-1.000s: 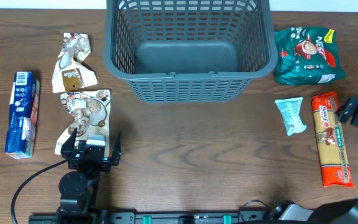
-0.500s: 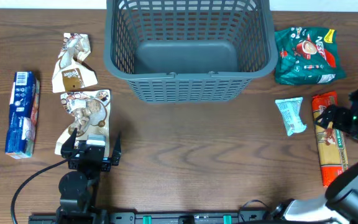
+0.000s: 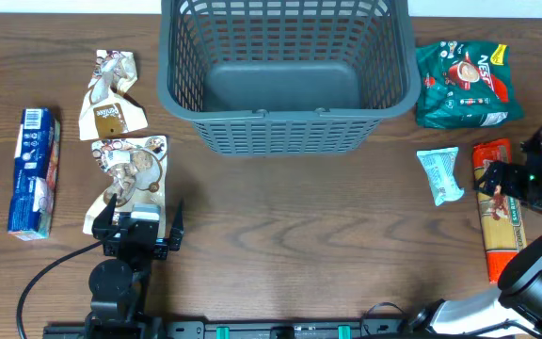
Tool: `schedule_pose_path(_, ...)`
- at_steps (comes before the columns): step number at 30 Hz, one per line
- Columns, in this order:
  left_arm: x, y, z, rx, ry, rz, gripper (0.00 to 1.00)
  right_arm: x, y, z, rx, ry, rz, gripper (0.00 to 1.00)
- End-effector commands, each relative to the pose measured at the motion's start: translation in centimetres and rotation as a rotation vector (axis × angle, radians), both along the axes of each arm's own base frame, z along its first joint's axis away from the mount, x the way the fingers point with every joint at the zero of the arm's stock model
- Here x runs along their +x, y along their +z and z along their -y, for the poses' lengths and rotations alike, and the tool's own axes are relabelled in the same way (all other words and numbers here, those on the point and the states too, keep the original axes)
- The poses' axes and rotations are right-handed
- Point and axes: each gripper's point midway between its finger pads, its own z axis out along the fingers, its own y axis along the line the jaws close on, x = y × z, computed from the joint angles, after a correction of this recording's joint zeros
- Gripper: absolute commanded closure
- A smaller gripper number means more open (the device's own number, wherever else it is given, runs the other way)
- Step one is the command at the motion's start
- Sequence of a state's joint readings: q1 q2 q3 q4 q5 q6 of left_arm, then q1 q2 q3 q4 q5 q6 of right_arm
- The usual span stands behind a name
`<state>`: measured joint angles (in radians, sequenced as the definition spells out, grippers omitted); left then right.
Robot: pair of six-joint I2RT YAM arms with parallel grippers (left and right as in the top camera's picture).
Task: Pack container
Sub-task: 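Move the right gripper over the orange spaghetti pack and lower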
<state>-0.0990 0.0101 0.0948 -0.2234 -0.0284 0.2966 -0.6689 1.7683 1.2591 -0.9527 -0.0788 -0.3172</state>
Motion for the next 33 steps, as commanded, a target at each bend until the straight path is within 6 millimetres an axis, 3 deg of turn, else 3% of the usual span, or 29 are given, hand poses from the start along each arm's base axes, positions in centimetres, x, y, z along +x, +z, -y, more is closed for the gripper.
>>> schedule_pose_path(1, 0.0, -1.2, 0.1, 0.017, -0.01, -0.025, 0.01, 0.5, -0.1, 0.0, -0.062, 0.097, -0.028, 0.01)
schedule_pose_path(8, 0.0, -1.2, 0.1, 0.017, -0.01, -0.025, 0.01, 1.0, 0.4, 2.3, -0.265, 0.117, -0.094, 0.01)
schedule_pose_path(16, 0.0, -1.2, 0.1, 0.017, -0.01, -0.025, 0.01, 1.7, 0.0, 4.0, -0.285, 0.116, -0.053, 0.01)
schedule_pose_path(23, 0.0, -1.2, 0.1, 0.017, -0.01, -0.025, 0.01, 1.6, -2.7, 3.9, -0.175, 0.097, -0.038, 0.01)
schedule_pose_path(33, 0.0, -1.2, 0.1, 0.017, -0.01, -0.025, 0.01, 2.9, -6.2, 0.4, 0.005, 0.163, -0.015, 0.02)
